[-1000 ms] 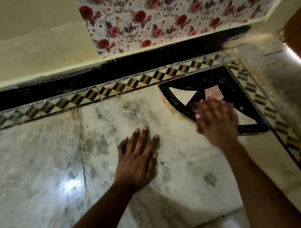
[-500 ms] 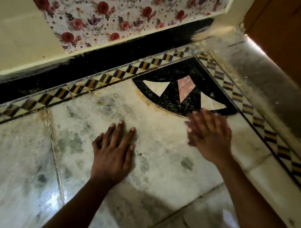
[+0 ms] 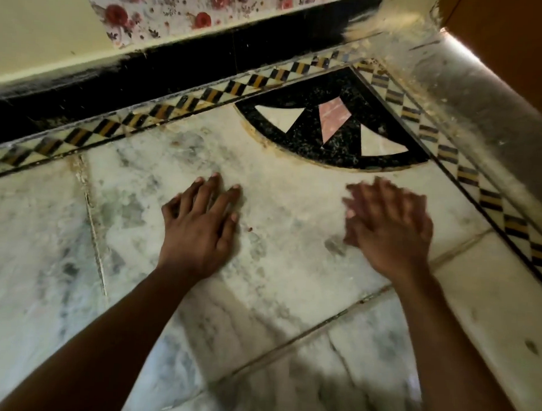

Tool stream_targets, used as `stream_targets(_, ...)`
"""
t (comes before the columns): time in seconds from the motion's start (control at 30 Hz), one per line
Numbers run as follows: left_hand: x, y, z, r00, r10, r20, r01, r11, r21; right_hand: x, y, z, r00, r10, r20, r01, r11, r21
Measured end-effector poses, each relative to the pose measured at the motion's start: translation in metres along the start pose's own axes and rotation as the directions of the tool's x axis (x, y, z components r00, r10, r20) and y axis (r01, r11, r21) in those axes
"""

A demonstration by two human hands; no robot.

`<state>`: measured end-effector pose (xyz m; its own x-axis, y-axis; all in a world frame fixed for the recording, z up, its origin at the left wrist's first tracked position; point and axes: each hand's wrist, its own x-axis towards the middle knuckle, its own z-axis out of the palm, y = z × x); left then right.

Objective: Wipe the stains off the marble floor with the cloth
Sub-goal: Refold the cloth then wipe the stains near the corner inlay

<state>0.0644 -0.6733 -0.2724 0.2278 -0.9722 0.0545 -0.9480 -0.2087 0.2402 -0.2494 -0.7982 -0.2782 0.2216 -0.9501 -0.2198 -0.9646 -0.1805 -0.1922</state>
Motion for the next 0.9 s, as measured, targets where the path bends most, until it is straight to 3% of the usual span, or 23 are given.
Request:
stream_targets(0.1, 0.001, 0.000, -0.002, 1.000, -0.001, -0.001, 0.001, 1.000, -0.007, 0.037, -0.010, -0.020, 0.974, 0.216, -0.068, -0.211, 0.975, 0.075)
stream_targets(0.23, -0.005, 0.006, -0.004, 0.999, 0.026, -0.027, -0.027, 0.999, -0.023, 0.052, -0.019, -0.028, 0.999, 0.033, -0.042, -0.031, 0.998, 0.051)
stream_targets(0.33, -0.024, 0.026, -0.004, 0.996, 0.015, -0.090, -0.037, 0.967, -0.251, -0.010, 0.006, -0.015, 0.983, -0.182, -0.026, 0.181, 0.983, -0.043)
stream_targets(0.4, -0.041, 0.054, -0.004, 0.993, -0.015, -0.119, -0.043, 0.884, -0.466, -0.053, 0.042, -0.004, 0.982, -0.177, -0.069, 0.169, 0.980, -0.101)
stream_targets(0.47, -0.062, 0.092, 0.002, 0.993, 0.008, -0.119, -0.072, 0.834, -0.548, -0.060, 0.069, -0.008, 0.988, -0.043, -0.146, 0.026, 0.992, -0.121)
stream_targets(0.53, -0.082, 0.127, 0.012, 0.996, 0.045, -0.083, -0.082, 0.850, -0.521, -0.035, 0.071, -0.019, 0.969, 0.177, -0.173, -0.178, 0.984, 0.006)
stream_targets(0.6, -0.102, 0.157, 0.025, 0.997, 0.076, 0.012, -0.064, 0.902, -0.427, -0.013, 0.059, -0.024, 0.961, 0.258, -0.097, -0.257, 0.966, 0.023)
stream_targets(0.7, -0.116, 0.174, 0.036, 0.995, 0.097, -0.003, -0.095, 0.969, -0.227, -0.033, 0.041, -0.014, 0.999, 0.038, -0.035, -0.039, 0.998, -0.047)
stream_targets(0.8, -0.120, 0.172, 0.040, 0.992, 0.100, -0.074, -0.111, 0.978, -0.177, -0.119, 0.062, 0.002, 0.985, -0.163, -0.058, 0.159, 0.986, -0.058)
stream_targets(0.9, -0.124, 0.171, 0.038, 0.987, 0.132, -0.090, -0.145, 0.977, -0.158, -0.157, 0.115, 0.003, 0.995, 0.051, -0.085, -0.053, 0.998, -0.020)
